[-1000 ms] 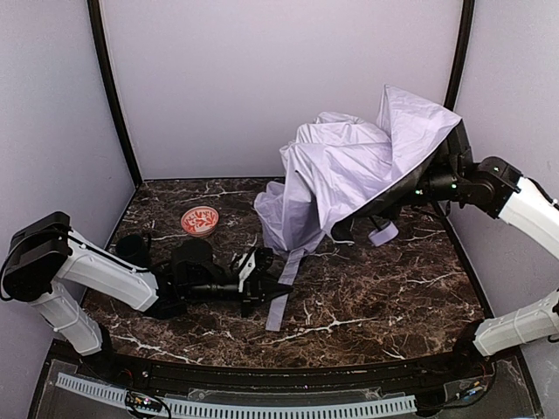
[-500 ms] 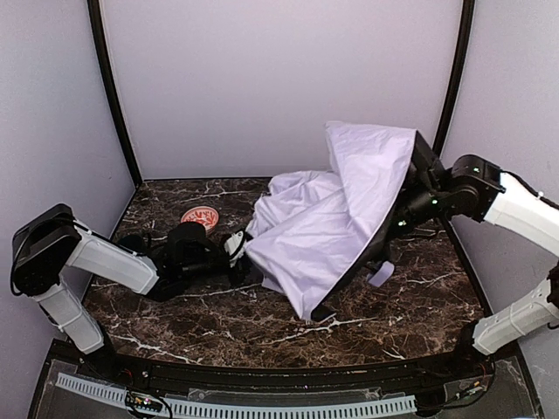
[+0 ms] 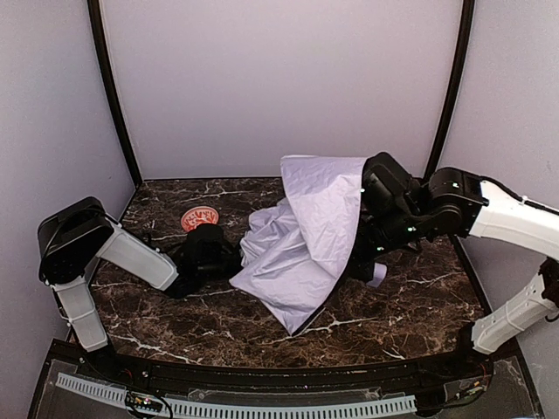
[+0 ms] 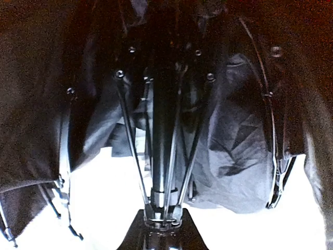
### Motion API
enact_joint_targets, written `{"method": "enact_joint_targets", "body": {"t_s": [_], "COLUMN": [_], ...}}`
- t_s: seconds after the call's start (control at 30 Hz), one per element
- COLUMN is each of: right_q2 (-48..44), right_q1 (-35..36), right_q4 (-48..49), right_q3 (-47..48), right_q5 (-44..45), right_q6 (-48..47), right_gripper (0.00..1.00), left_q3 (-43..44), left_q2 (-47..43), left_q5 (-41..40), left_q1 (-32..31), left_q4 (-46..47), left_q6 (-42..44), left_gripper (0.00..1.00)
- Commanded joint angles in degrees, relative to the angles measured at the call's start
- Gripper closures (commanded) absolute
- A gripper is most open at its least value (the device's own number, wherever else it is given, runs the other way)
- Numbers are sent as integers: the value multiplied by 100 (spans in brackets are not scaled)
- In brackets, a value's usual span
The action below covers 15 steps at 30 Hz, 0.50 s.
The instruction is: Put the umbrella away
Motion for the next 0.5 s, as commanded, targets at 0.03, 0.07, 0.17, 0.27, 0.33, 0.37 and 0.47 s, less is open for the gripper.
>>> {"method": "enact_joint_targets", "body": {"t_s": [0.03, 0.07, 0.17, 0.27, 0.33, 0.37, 0.47], "right_q2": [-690, -785, -1095, -1181, -1118, -1069, -929], "right_q1": [-469, -557, -631, -624, -624, -630, -624], "right_q4": [1431, 1558, 1970, 2093, 2015, 1980, 1996], "right_q3": [410, 393, 97, -154, -257, -314, -431], "right_q5": [1977, 1884, 1188, 927, 1026, 1123, 1617], "right_q6": [61, -43, -457, -585, -594, -588, -526], "right_gripper": [100, 100, 100, 100, 100, 100, 100], "left_q3": [29, 44, 83, 133, 219, 265, 361], "left_q2": [-241, -202, -49, 81, 158, 198, 278], "left_q5": [27, 46, -88, -330, -394, -420, -579], "left_q1": [-274, -290, -318, -318, -318, -318, -318], "left_q4": [228, 210, 263, 401, 353, 310, 68], "left_q6": [-61, -93, -138, -136, -107, -91, -59], "left_gripper": [100, 100, 100, 100, 100, 100, 87]}}
